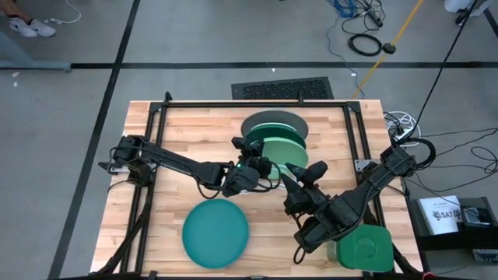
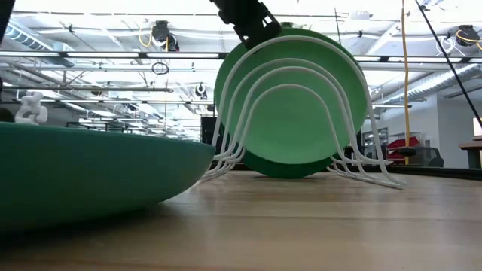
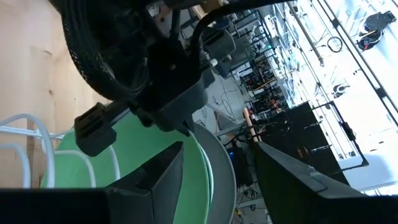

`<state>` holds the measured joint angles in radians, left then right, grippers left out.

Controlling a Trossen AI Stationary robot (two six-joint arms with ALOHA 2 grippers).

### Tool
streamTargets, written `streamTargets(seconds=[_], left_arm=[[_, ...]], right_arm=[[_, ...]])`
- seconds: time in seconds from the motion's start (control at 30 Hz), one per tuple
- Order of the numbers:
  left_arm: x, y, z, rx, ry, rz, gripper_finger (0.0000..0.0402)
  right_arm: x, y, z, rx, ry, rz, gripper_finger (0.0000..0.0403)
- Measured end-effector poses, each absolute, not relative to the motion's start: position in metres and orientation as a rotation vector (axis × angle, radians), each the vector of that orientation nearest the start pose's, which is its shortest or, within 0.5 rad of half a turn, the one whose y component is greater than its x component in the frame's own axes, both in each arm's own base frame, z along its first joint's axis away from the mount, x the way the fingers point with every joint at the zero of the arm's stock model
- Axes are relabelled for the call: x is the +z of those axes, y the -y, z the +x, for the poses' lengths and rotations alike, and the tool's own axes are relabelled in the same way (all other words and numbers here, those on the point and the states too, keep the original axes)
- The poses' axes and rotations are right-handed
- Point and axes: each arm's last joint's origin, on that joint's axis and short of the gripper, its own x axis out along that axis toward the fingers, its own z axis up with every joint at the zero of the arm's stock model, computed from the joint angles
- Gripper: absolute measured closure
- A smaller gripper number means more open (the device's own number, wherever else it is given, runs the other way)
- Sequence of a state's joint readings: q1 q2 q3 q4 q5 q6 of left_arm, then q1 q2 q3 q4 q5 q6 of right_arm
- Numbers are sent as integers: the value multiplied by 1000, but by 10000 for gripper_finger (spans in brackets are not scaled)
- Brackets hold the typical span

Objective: Sort dishes
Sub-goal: Put the light green plate into the dish rack

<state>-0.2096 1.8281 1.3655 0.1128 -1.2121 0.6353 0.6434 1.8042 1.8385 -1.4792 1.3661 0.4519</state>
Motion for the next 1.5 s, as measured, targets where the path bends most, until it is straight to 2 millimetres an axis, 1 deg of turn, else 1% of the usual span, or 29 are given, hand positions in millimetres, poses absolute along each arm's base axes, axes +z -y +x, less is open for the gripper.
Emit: streamTargets(seconds=[0.07,0.37,0.53,0.67,0.77,0.93,1.0,1.23,1.37,1.5], left_arm=[[275,58,404,881,-592,816,379],[274,58,404,894,-600,823,289],[274,59,404,899,-601,827,257],[276,64,402,941,-611,854,251],[281,71,402,931,-608,900,251],[292,80,403,915,-547,906,251],[293,80,403,918,-532,888,251],[293,68,405,956,-498,803,251],[293,68,405,966,-472,757,251],[293,69,405,967,-468,748,251]], right_arm=[[356,-177,284,-722,-612,-827,216],[356,-177,284,-722,-612,-827,216],[356,-177,284,-722,-612,-826,216],[356,-177,284,-722,-612,-826,216],[356,-177,284,-722,-612,-826,216],[356,-177,284,-722,-612,-827,216],[356,-177,284,-722,-612,-826,216],[356,-177,284,-722,-612,-826,216],[356,-177,284,-722,-612,-826,216],[356,-177,284,-722,-612,-826,216]])
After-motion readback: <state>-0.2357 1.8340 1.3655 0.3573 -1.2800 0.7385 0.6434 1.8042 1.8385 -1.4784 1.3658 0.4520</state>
